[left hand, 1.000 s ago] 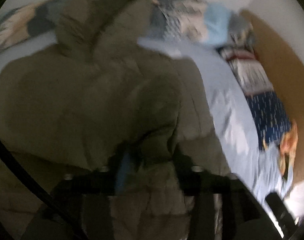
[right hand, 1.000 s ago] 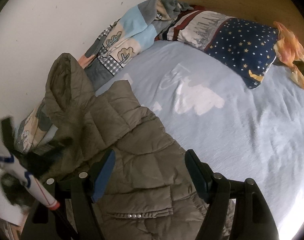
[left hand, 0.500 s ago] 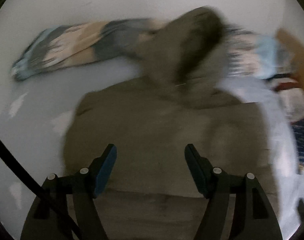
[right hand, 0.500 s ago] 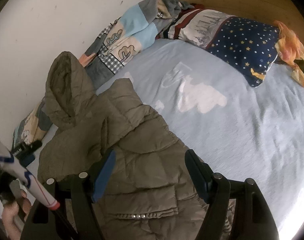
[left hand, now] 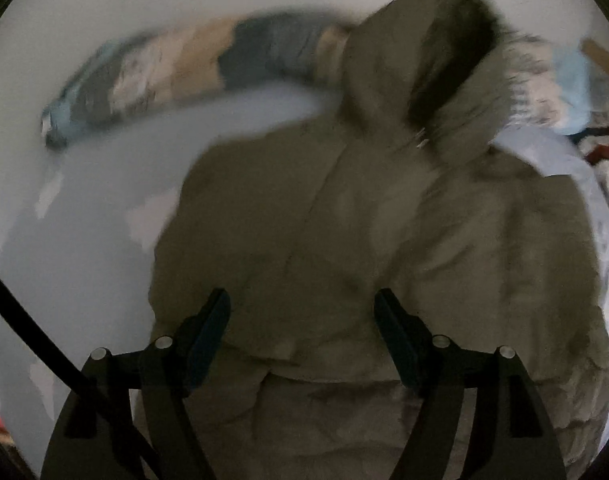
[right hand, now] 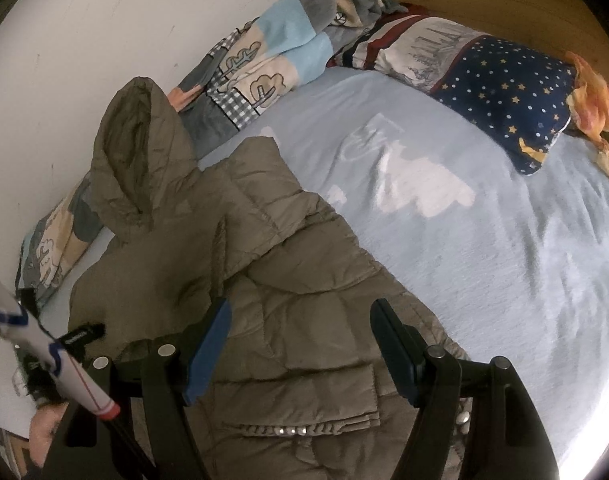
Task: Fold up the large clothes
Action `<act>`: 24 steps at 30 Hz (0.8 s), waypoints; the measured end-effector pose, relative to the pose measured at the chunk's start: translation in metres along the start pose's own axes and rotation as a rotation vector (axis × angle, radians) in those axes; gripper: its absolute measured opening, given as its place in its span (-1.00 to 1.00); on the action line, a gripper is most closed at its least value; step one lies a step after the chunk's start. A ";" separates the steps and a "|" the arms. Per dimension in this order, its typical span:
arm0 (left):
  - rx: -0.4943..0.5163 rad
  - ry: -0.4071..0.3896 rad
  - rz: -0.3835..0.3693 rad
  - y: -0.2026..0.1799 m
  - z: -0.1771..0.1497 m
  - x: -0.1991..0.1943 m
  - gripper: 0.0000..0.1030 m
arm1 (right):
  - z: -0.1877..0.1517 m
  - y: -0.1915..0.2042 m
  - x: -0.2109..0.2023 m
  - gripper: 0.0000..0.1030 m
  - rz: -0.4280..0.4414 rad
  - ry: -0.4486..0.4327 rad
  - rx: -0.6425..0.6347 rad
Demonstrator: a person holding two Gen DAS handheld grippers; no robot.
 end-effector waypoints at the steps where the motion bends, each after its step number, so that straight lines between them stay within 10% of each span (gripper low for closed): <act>1: 0.022 -0.012 -0.016 -0.009 0.001 -0.003 0.43 | 0.000 -0.001 -0.001 0.49 -0.001 -0.002 0.004; 13: 0.138 0.170 -0.034 -0.088 -0.038 0.063 0.45 | -0.004 0.001 -0.001 0.49 -0.007 0.002 -0.004; 24: 0.054 0.093 -0.116 -0.059 -0.072 -0.028 0.45 | 0.001 -0.009 -0.005 0.49 0.005 0.008 0.013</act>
Point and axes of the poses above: each gripper's, at about its wrist camera, not at the fingertips, and x roughly the way its jaws point, y to its left, z to its top, the point moved 9 cm from there along x, roughly the way its jaws point, and after that the axes turned 13 degrees about -z, right-handed, at the moved point
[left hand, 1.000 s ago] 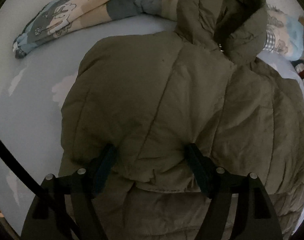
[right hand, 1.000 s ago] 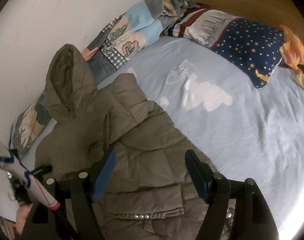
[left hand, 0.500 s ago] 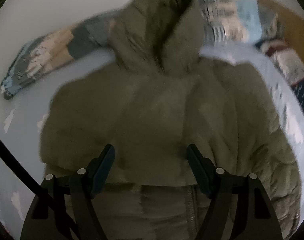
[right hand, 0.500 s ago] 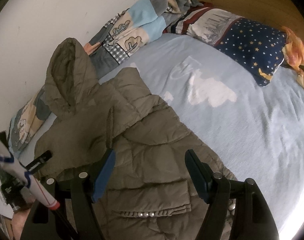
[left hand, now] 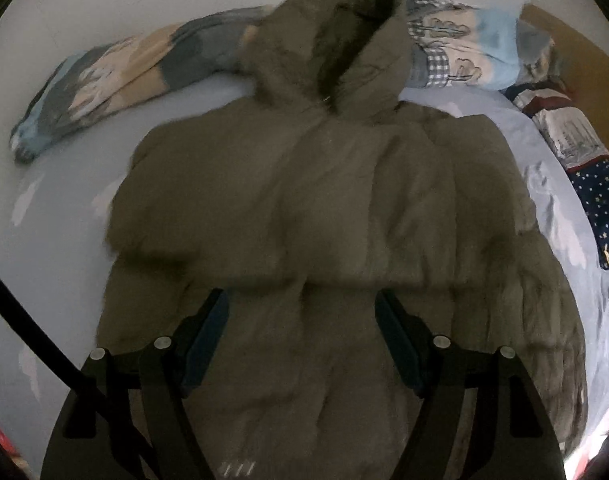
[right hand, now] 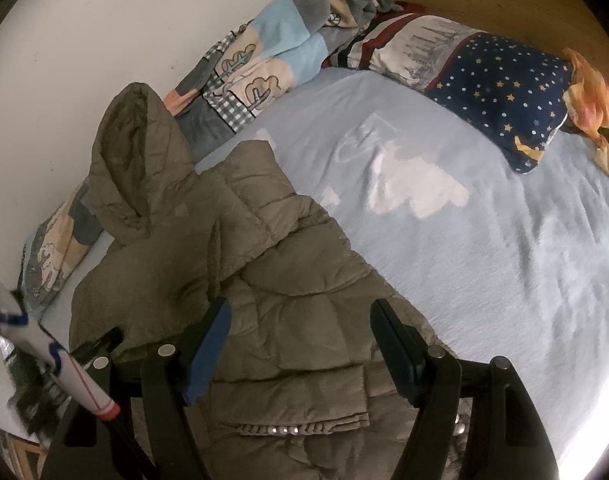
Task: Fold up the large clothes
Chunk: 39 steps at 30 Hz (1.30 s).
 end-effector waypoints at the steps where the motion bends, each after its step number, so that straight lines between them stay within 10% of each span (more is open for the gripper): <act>1: -0.016 0.010 0.004 0.007 -0.015 -0.008 0.45 | -0.001 -0.001 0.000 0.49 0.002 0.003 -0.002; 13: -0.112 0.049 0.084 0.057 -0.186 -0.077 0.45 | -0.087 0.019 0.002 0.49 0.064 0.155 -0.209; 25: -0.117 0.011 -0.001 0.073 -0.220 -0.081 0.50 | -0.184 -0.014 -0.012 0.49 0.018 0.149 -0.441; 29: -0.205 -0.048 -0.044 0.100 -0.222 -0.118 0.50 | -0.165 -0.039 -0.050 0.50 0.143 0.092 -0.336; 39: -0.615 -0.073 -0.091 0.218 -0.271 -0.139 0.49 | -0.112 -0.175 -0.044 0.50 0.116 0.085 0.013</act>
Point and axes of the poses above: each gripper's, at about its wrist camera, not at the fingertips, and x roughly the way its jaws point, y to its left, z to its top, the point moved 9 cm from there along x, roughly the way its jaws point, and after that the axes turned 13 degrees about -z, right-handed, at the moved point
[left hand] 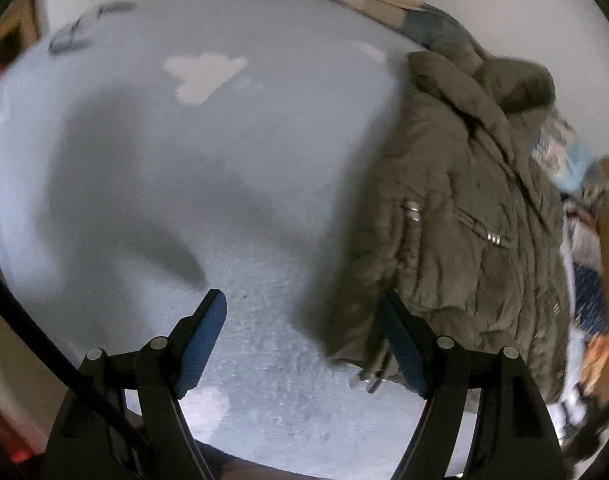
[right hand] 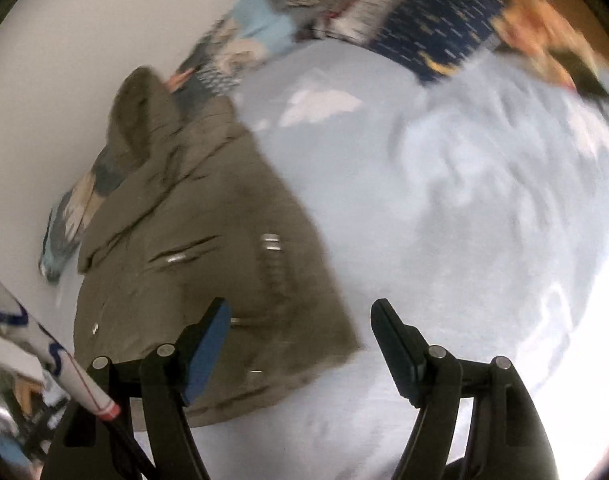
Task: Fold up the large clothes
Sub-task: 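Release the folded jacket and withdraw both tools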
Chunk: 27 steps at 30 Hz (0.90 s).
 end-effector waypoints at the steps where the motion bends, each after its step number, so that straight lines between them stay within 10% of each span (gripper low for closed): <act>1: -0.019 0.009 -0.021 0.002 -0.003 0.002 0.49 | -0.001 -0.004 0.001 0.49 0.007 0.006 0.019; 21: -0.082 0.063 -0.256 -0.031 -0.016 0.032 0.49 | -0.016 0.012 0.053 0.21 0.119 0.144 0.153; 27: 0.058 0.052 -0.187 -0.049 -0.017 0.040 -0.51 | -0.021 0.027 0.053 -0.55 0.137 0.135 0.098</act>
Point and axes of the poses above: each gripper's, at about its wrist camera, not at the fingertips, and x roughly the way its jaws point, y to its left, z to its top, the point moved 9 cm from there along x, roughly the way its jaws point, and after that the axes turned 13 degrees about -z, right-handed, at the moved point
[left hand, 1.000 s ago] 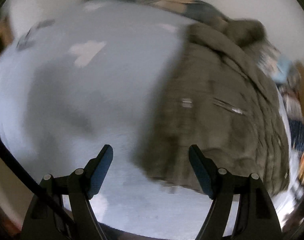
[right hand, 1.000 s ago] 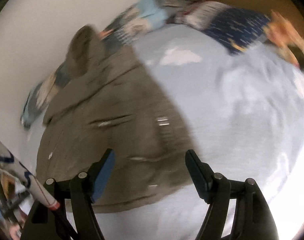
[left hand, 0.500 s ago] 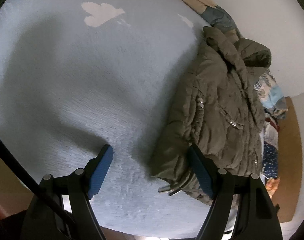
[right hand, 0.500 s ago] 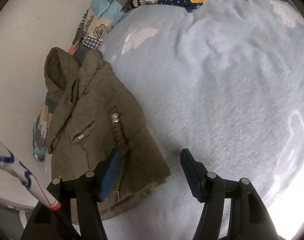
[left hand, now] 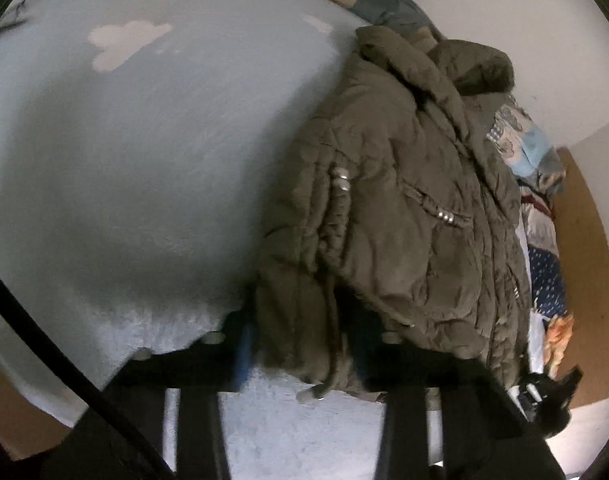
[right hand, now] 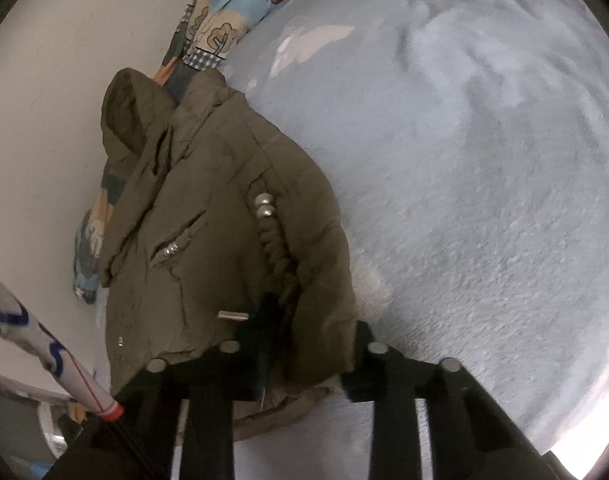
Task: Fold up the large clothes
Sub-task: 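Release the folded jacket and withdraw both tools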
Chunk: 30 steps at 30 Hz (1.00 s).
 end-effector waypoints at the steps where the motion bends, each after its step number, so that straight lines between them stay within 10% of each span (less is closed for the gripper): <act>1: 0.019 -0.006 0.002 -0.004 0.000 -0.002 -0.54 | 0.000 0.002 -0.002 -0.60 -0.024 -0.018 -0.022; 14: 0.094 -0.010 0.069 -0.010 -0.008 -0.036 -0.61 | -0.039 0.013 -0.055 -0.77 -0.060 -0.100 -0.098; 16: 0.098 -0.013 0.099 -0.007 -0.005 -0.036 -0.34 | -0.045 0.009 -0.060 -0.77 -0.058 -0.091 -0.082; 19: 0.060 -0.055 0.168 0.006 0.005 -0.046 0.23 | -0.046 -0.002 -0.057 -0.45 -0.065 -0.051 -0.039; 22: 0.014 -0.136 0.144 0.009 0.021 -0.062 0.24 | -0.043 -0.015 -0.056 0.38 -0.050 -0.009 0.045; 30: 0.202 -0.224 0.235 -0.038 0.042 -0.066 0.26 | -0.014 -0.012 -0.106 0.39 -0.104 -0.206 0.033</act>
Point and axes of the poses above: each gripper's, at about its wrist camera, not at the fingertips, and x roughly the way its jaws point, y to its left, z to its top, the point moved 9 cm from there along x, roughly the way its jaws point, and after that the axes turned 13 degrees about -z, right-handed, at the moved point
